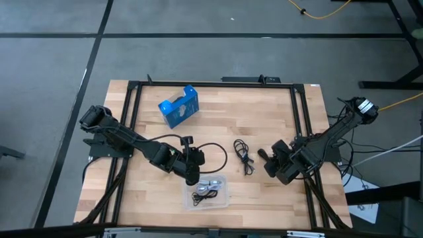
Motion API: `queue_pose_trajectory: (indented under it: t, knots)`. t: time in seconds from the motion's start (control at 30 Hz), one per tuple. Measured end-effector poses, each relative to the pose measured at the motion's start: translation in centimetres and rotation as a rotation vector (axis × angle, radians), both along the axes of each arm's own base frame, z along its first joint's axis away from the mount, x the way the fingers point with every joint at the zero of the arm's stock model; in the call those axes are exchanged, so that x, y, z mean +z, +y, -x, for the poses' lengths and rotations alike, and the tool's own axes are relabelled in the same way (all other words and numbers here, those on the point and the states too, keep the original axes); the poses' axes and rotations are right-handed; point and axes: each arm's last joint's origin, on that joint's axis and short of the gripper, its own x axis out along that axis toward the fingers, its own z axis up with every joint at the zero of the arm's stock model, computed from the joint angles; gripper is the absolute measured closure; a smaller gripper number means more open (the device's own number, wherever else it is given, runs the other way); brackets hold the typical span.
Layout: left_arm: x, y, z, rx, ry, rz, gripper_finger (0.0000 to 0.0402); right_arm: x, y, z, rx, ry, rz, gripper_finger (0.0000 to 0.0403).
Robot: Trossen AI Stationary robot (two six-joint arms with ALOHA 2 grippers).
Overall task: Pick and place USB-C Cables
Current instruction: Put the bottom black charger cable into the transparent bin
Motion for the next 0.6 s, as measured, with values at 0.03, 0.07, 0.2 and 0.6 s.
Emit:
queue_pose_trajectory:
  t: [0.03,0.07,0.2,0.6]
  knots:
    - [-0.01,-0.01,0.00,0.000,0.000,0.000,0.0296,-0.29,-0.08,0.15,-0.012,0.013,-0.010,0.0295]
    - [0.00,0.00,0.00,0.000,0.000,0.000,0.0296,-0.54,-0.16,0.27,-0.014,0.021,-0.009,0.0295]
    - [0.00,0.00,0.00,0.000,0.000,0.001,0.0296,-1.19,-0.46,0.57,-0.016,0.029,0.019,0.0295]
    - [0.00,0.00,0.00,0.000,0.000,0.000,0.0296,-1.12,-0.11,0.06,-0.015,-0.033,-0.007,0.0295]
